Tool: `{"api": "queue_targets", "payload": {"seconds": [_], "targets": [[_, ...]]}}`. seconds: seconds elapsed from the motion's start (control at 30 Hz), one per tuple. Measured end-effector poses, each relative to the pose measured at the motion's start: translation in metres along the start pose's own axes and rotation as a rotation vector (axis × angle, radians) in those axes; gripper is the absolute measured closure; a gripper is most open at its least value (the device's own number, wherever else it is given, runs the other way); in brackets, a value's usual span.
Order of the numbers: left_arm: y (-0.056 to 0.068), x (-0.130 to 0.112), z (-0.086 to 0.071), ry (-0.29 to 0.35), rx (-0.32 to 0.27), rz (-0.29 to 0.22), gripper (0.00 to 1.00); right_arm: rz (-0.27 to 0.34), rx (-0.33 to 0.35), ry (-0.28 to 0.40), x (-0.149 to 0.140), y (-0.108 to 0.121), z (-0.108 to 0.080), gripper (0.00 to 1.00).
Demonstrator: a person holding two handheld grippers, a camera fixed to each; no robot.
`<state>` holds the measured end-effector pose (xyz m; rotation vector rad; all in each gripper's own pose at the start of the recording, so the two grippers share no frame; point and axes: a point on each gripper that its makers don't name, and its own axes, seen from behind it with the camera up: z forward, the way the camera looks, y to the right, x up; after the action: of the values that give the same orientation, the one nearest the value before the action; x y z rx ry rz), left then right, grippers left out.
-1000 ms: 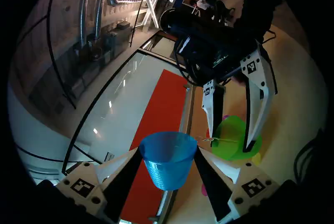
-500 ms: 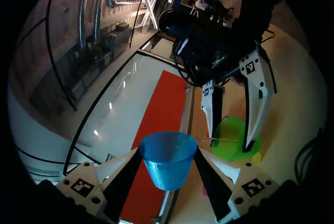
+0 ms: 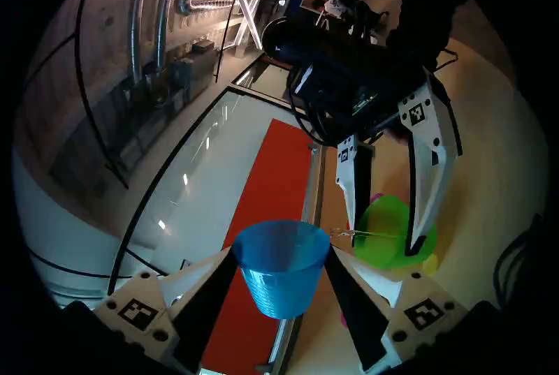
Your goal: Pour water
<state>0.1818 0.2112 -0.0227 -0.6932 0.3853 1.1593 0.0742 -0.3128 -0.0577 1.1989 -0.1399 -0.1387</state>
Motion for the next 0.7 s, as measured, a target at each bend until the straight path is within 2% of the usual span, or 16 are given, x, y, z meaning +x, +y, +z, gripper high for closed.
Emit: {"api": "queue_targets", "payload": {"seconds": [0.7], "targets": [[-0.0014,0.0032,-0.0014,0.002,0.002,0.025,0.14,-0.004,0.001,0.005,0.0023,-0.0013,0.0012,0.05]]}}
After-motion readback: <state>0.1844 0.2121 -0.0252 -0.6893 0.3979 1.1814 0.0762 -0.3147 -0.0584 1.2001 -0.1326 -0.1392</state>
